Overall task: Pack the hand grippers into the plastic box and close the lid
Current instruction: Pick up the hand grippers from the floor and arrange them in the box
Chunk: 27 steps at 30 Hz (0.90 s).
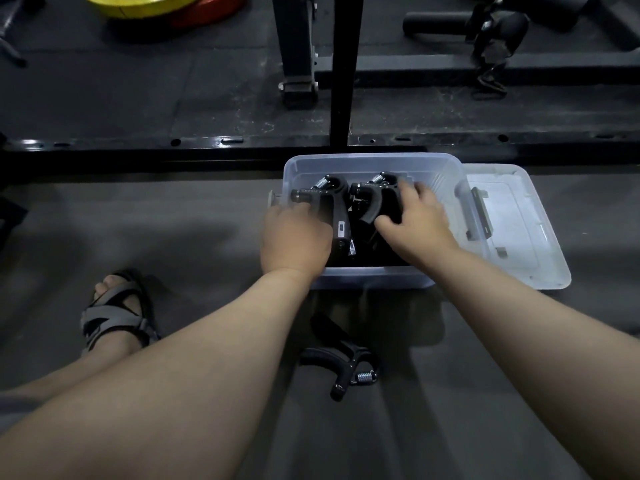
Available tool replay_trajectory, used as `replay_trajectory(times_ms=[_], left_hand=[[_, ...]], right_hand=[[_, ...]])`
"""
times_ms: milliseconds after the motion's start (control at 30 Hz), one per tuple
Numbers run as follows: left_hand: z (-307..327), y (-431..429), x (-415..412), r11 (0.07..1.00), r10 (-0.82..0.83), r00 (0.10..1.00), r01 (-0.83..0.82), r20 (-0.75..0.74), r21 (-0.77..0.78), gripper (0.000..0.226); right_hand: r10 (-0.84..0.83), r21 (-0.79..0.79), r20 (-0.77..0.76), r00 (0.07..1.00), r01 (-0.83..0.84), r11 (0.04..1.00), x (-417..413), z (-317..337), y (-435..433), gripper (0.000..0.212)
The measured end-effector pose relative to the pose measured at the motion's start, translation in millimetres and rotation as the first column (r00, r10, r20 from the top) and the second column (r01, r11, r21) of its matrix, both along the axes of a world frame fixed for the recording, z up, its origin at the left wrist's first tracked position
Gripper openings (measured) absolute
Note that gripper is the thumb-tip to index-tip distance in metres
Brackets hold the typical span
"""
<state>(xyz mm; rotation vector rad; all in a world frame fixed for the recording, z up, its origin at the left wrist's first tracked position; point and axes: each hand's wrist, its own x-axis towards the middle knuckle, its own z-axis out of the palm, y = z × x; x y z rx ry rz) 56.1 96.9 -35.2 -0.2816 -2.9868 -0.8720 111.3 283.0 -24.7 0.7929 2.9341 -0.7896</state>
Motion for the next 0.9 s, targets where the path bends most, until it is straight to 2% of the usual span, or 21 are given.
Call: replay_trajectory(times_ms=[67, 167, 233, 433, 567, 667, 767, 900], left_hand=[[-0.9, 0.8, -0.4, 1.0, -0.004, 1.0, 0.004, -0.017, 0.001, 0.038], [-2.1, 0.4, -1.0, 1.0, -0.006, 0.999, 0.006, -0.039, 0.0, 0.039], [-1.9, -0.4, -1.3, 1.0, -0.016, 0.999, 0.016, -0.045, -0.008, 0.04], [-0.5, 0.2, -1.1, 0.999, -0.031, 0.999, 0.03, -0.02, -0.033, 0.044], [-1.6, 0.2, -1.2, 0.998, -0.027, 1.0, 0.027, -0.012, -0.054, 0.044], [-1.3, 0.5, 0.3, 0.997, -0.031, 0.999, 0.031, -0.007, -0.067, 0.048], [0.9, -2.5, -0.2, 0.994, -0.06, 0.998, 0.062, 0.028, -0.085, 0.056], [6.5, -4.6, -1.6, 0.985, -0.096, 0.992, 0.106, 0.083, -0.135, 0.064]], right_hand=[[0.234, 0.244, -0.066, 0.97, -0.211, 0.947, 8.9, 4.6, -10.3, 0.086], [0.506, 0.349, -0.058, 0.86, -0.458, 0.818, 9.6, 9.7, -24.1, 0.08], [0.555, 0.407, -0.001, 0.832, -0.507, 0.76, 4.5, 11.4, -33.1, 0.072], [0.454, 0.418, -0.031, 0.891, -0.401, 0.815, -1.7, 9.0, -46.0, 0.058], [0.445, 0.409, -0.068, 0.893, -0.382, 0.829, 4.5, 1.9, -42.4, 0.073], [0.292, 0.412, -0.079, 0.953, -0.236, 0.88, 7.6, -0.6, -34.1, 0.091], [0.11, 0.392, -0.019, 0.994, -0.094, 0.915, 9.3, -1.1, -31.4, 0.105], [0.044, 0.307, 0.031, 0.999, -0.051, 0.95, 10.0, -0.3, -29.7, 0.11]])
